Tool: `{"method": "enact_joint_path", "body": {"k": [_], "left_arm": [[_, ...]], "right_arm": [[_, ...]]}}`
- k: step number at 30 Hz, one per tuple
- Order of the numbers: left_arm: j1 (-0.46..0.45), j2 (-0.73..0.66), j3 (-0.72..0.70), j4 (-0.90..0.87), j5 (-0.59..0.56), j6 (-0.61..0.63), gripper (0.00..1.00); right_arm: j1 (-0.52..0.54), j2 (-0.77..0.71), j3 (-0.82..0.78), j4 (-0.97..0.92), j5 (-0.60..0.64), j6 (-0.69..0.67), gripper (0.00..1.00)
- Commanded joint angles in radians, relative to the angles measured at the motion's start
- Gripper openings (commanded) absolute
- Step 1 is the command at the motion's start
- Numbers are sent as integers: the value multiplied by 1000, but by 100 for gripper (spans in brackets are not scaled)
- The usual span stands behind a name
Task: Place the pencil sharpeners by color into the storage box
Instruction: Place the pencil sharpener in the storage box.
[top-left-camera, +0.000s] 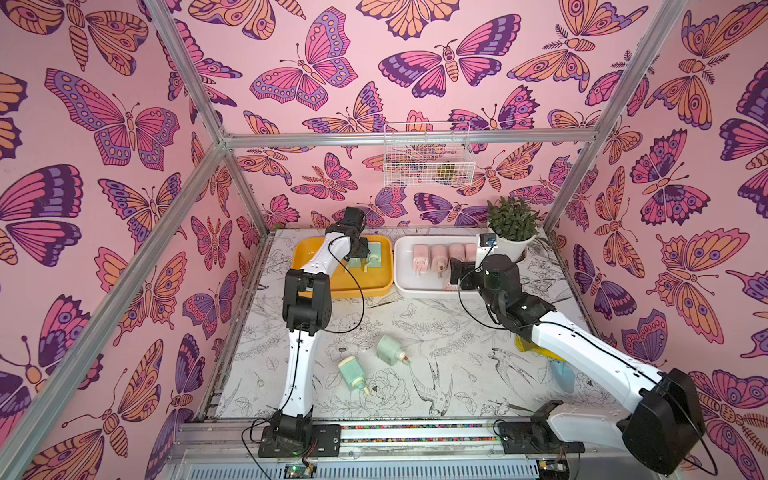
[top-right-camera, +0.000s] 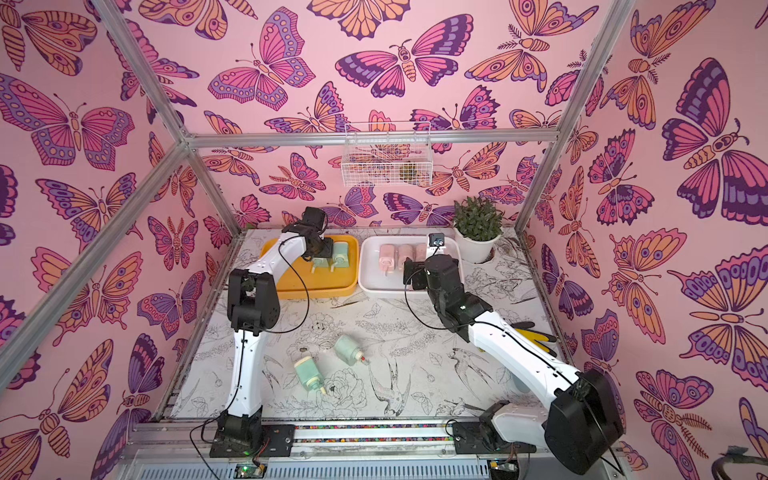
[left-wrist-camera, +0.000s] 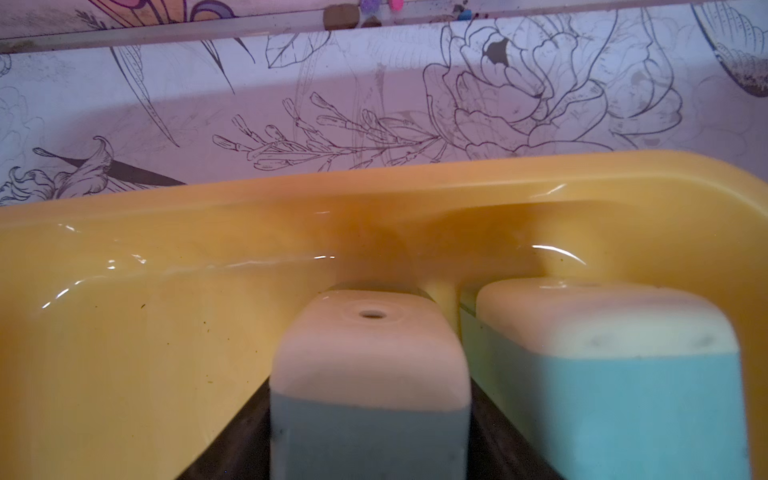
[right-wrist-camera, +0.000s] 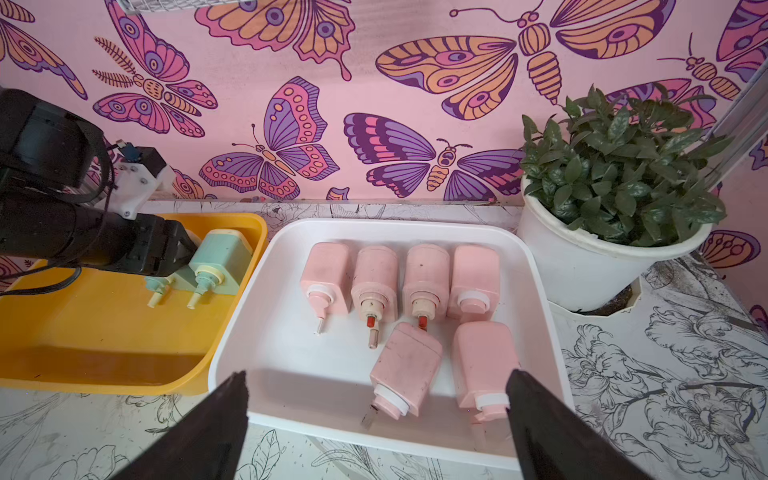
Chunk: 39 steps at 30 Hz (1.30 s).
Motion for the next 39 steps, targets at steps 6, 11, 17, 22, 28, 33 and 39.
{"method": "enact_joint_path", "body": {"k": [6, 11, 17, 22, 28, 33, 39], "left_arm": [[4, 4, 17, -26, 5, -14, 74], [4, -14, 17, -28, 1, -13, 75], [3, -61, 11, -30, -12, 12, 78], [1, -114, -9, -13, -38, 59, 93], [-6, -163, -32, 2, -34, 99, 100], [-17, -246, -118, 41, -24, 111, 100], [-39, -430, -359, 192, -105, 66, 100]], "right_arm": [[5, -16, -7, -17, 11, 5, 99], [4, -17, -7, -16, 6, 7, 99], [5, -16, -7, -15, 3, 8, 99], [4, -14, -4, -17, 14, 13, 99], [4, -18, -18, 9, 24, 9, 99], [5, -21, -38, 49, 18, 13, 99], [1, -30, -59, 109, -9, 23, 99]]}}
